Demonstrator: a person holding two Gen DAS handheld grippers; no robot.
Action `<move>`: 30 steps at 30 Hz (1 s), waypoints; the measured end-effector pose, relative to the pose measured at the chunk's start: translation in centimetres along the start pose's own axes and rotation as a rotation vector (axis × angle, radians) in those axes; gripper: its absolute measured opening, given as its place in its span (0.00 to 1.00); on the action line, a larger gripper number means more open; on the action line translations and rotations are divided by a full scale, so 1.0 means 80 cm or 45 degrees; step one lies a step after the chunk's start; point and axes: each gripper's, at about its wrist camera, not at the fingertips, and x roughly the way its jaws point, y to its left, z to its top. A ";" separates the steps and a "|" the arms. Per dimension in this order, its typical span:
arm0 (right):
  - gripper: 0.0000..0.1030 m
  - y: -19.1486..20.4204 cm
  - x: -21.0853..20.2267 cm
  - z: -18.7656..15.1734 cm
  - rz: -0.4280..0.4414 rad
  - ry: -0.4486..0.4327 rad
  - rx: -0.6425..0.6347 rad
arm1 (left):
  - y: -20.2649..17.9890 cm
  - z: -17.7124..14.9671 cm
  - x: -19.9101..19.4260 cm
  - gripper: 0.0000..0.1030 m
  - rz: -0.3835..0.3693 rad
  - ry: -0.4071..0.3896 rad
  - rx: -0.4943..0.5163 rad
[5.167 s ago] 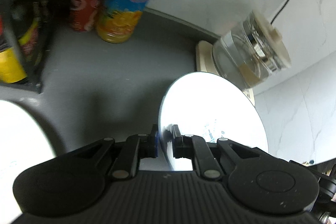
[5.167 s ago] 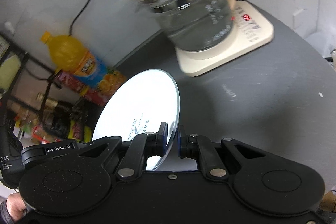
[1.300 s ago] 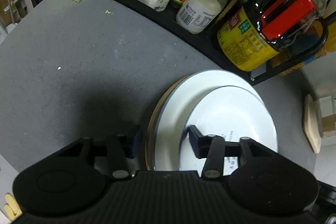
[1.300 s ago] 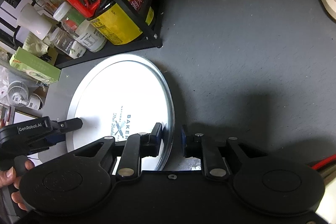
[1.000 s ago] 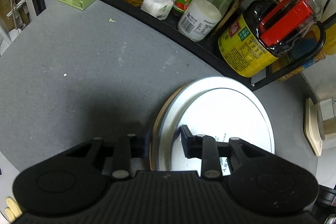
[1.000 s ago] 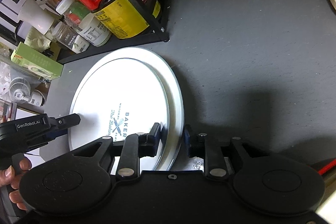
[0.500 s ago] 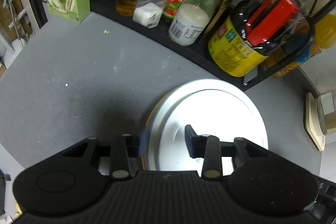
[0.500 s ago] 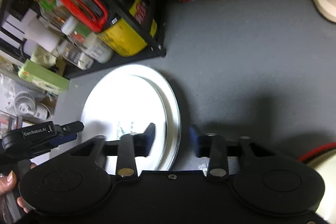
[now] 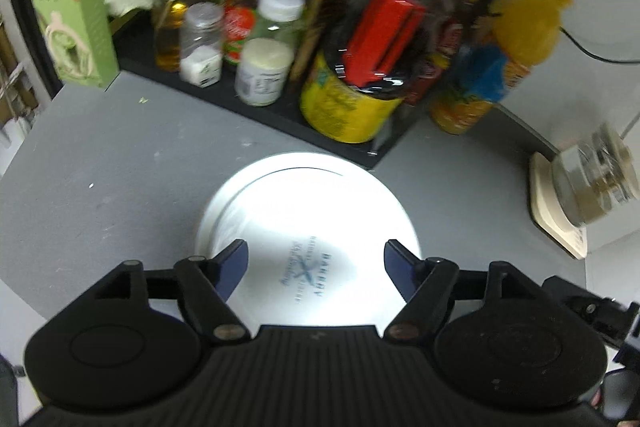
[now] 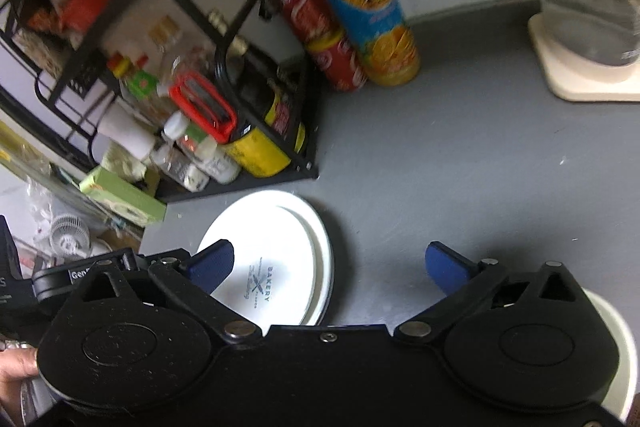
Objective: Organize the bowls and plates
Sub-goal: 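Open both grippers and withdraw from the plate stack, then move both tools to the red bowl stack and grasp its rim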
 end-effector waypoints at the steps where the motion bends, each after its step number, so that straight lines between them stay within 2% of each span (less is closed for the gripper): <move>1: 1.00 -0.004 -0.008 0.001 0.001 -0.013 0.004 | -0.007 -0.002 -0.002 0.72 -0.009 0.000 0.013; 6: 1.00 -0.030 -0.048 -0.004 -0.033 -0.082 0.026 | -0.045 -0.014 -0.010 0.73 -0.066 0.014 0.080; 18: 1.00 -0.096 -0.104 -0.045 -0.130 -0.123 0.133 | -0.115 -0.061 -0.007 0.73 -0.185 0.116 0.213; 30: 0.98 -0.156 -0.119 -0.098 -0.210 -0.097 0.316 | -0.171 -0.110 0.032 0.73 -0.263 0.262 0.350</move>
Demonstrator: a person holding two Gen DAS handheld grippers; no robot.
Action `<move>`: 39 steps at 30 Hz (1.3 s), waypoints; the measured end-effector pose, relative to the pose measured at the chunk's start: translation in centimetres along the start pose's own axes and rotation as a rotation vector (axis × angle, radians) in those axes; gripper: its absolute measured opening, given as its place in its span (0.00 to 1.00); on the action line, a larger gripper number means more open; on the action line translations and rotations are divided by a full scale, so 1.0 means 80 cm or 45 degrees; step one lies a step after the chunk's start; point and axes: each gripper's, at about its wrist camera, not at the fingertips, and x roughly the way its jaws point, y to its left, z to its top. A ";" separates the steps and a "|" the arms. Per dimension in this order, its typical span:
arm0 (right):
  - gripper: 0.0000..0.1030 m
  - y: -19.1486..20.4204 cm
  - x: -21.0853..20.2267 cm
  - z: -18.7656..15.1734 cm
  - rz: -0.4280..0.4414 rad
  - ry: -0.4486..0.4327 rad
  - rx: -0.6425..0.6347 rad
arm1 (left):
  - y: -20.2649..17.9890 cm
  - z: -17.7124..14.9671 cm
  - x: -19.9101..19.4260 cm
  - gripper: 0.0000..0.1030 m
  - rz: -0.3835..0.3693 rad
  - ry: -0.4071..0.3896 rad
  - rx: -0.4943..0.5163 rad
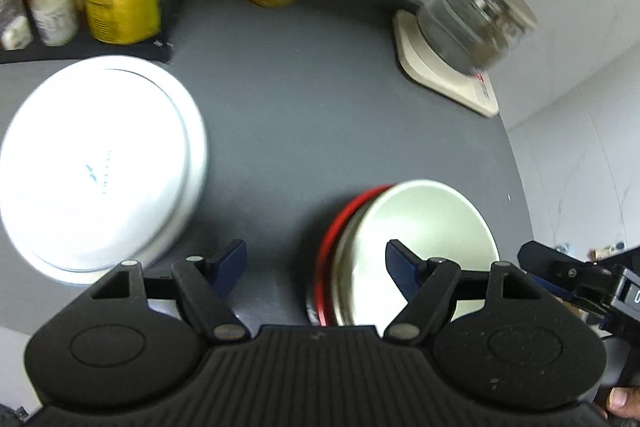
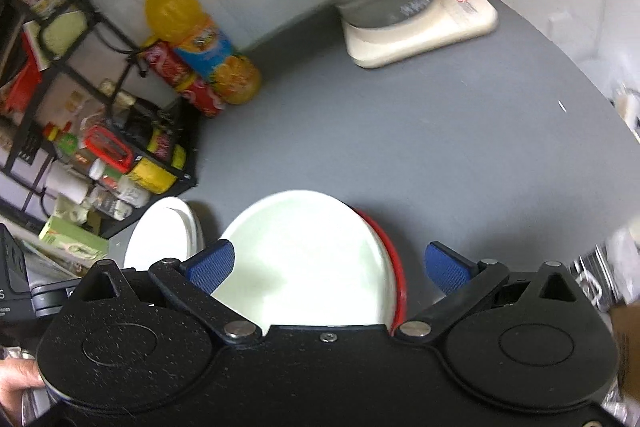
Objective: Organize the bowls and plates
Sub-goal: 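Move both tools to the red bowl stack and grasp its rim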
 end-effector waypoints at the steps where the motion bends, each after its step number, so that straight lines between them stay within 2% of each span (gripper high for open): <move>1: 0.97 -0.005 0.001 -0.003 -0.006 0.006 0.011 | -0.003 -0.002 0.005 0.73 -0.004 0.007 0.010; 3: 0.95 -0.013 0.004 -0.011 -0.021 0.021 0.028 | -0.008 -0.004 0.014 0.72 -0.007 0.023 0.025; 7: 0.79 -0.026 0.011 -0.021 -0.022 0.057 0.082 | -0.011 -0.007 0.033 0.71 0.000 0.074 0.024; 10: 0.73 -0.031 0.017 -0.027 -0.034 0.076 0.096 | -0.011 -0.006 0.042 0.68 -0.004 0.097 0.022; 15: 0.61 -0.039 0.032 -0.035 -0.042 0.127 0.143 | -0.010 -0.008 0.055 0.57 -0.022 0.139 0.019; 20: 0.55 -0.041 0.047 -0.041 -0.049 0.185 0.152 | -0.010 -0.011 0.072 0.44 -0.016 0.199 0.006; 21: 0.49 -0.041 0.050 -0.042 -0.050 0.199 0.150 | -0.009 -0.011 0.075 0.41 -0.018 0.209 0.000; 22: 0.38 -0.041 0.054 -0.044 -0.048 0.214 0.148 | -0.009 -0.012 0.077 0.38 -0.022 0.221 -0.001; 23: 0.35 -0.041 0.055 -0.044 -0.060 0.227 0.143 | -0.009 -0.013 0.080 0.33 -0.018 0.232 -0.002; 25: 0.33 -0.039 0.056 -0.044 -0.078 0.230 0.114 | -0.010 -0.013 0.082 0.28 0.003 0.236 0.009; 31: 0.32 -0.034 0.058 -0.035 -0.085 0.211 0.068 | -0.013 -0.012 0.077 0.28 0.013 0.229 0.067; 39: 0.32 -0.019 0.066 -0.024 -0.046 0.190 0.007 | -0.005 -0.003 0.060 0.28 0.049 0.171 0.048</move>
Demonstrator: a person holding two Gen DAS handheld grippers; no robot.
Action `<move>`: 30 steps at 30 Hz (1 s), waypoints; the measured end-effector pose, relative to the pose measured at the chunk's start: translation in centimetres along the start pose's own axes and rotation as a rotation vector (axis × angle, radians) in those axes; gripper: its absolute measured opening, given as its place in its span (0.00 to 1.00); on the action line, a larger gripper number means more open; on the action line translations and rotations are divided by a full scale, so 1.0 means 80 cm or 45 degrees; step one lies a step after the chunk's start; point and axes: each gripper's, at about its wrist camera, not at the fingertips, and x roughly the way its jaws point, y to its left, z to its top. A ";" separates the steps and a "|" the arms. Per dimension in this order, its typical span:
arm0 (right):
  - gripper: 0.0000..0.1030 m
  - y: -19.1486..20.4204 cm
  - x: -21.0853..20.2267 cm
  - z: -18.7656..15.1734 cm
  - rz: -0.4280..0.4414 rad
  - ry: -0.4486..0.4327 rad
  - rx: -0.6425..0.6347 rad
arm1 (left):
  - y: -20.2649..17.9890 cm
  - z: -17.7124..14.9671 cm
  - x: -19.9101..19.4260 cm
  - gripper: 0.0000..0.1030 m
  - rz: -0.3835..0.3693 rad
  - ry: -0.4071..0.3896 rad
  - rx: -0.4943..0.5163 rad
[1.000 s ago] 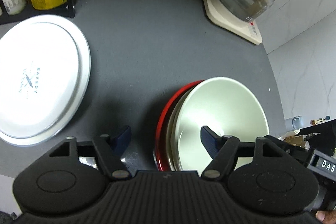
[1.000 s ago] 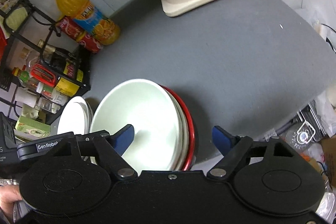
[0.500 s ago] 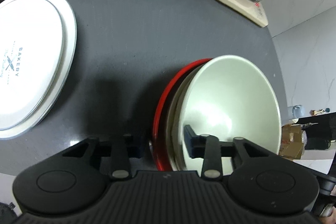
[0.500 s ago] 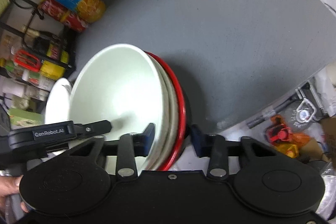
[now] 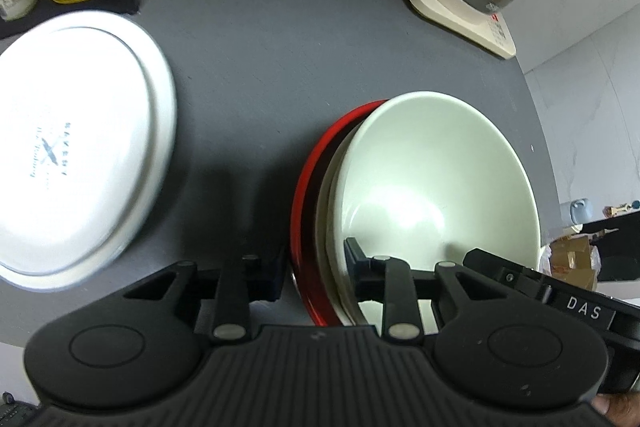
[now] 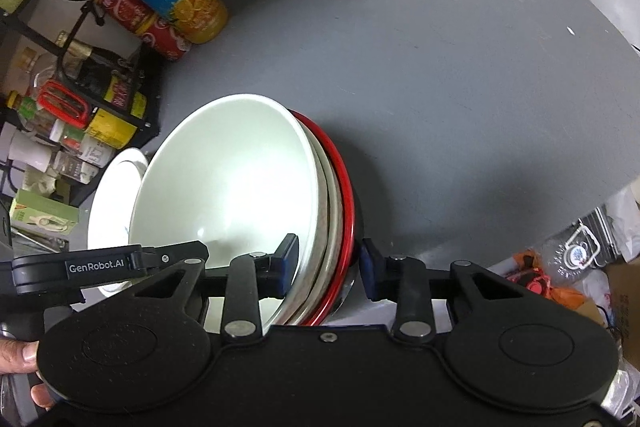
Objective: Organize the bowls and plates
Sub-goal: 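Move both tools to the red bowl stack and grasp its rim, then lift the red and pale green bowl stack and carry it over the plate stack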
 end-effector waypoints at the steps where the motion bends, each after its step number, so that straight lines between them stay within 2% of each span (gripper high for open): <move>1: 0.31 0.004 0.000 0.001 0.006 -0.004 -0.011 | 0.002 0.001 -0.003 0.28 0.004 -0.008 -0.005; 17: 0.30 0.050 0.005 0.018 0.093 -0.044 -0.130 | 0.041 0.012 -0.038 0.28 0.027 -0.125 -0.074; 30: 0.30 0.120 0.000 0.050 0.173 -0.086 -0.274 | 0.082 0.023 -0.089 0.28 0.037 -0.251 -0.165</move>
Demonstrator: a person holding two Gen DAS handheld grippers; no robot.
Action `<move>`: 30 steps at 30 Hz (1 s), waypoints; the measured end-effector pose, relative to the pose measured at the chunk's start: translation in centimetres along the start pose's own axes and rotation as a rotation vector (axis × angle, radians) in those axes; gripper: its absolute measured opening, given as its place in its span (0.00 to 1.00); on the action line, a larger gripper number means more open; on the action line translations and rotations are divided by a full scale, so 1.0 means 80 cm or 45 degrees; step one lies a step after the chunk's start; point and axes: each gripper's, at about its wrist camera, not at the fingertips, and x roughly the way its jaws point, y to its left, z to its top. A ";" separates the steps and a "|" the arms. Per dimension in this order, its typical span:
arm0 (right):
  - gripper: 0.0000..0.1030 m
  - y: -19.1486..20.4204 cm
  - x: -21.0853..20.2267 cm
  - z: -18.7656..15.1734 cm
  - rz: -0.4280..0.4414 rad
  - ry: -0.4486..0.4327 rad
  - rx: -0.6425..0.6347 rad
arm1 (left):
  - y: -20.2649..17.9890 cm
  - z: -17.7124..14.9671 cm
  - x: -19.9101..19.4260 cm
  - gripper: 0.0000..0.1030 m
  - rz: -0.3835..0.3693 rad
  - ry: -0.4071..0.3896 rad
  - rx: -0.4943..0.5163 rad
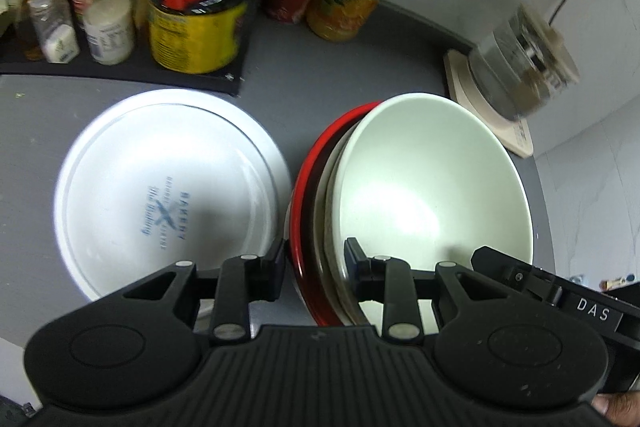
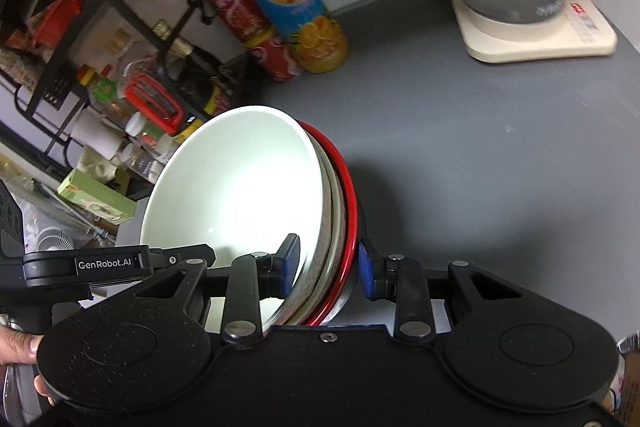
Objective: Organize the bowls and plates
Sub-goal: 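Lift the red and pale green bowl stack and carry it over the plate stack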
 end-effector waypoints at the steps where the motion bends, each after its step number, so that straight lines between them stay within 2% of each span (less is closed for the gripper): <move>1: 0.30 0.005 0.003 0.003 0.007 0.003 -0.010 | 0.003 0.001 -0.003 0.28 0.004 -0.007 -0.008; 15: 0.30 0.074 0.051 0.033 0.100 0.075 -0.126 | 0.081 0.018 -0.035 0.28 0.074 -0.079 -0.134; 30: 0.30 0.124 0.100 0.041 0.127 0.161 -0.188 | 0.146 0.025 -0.039 0.28 0.118 -0.083 -0.233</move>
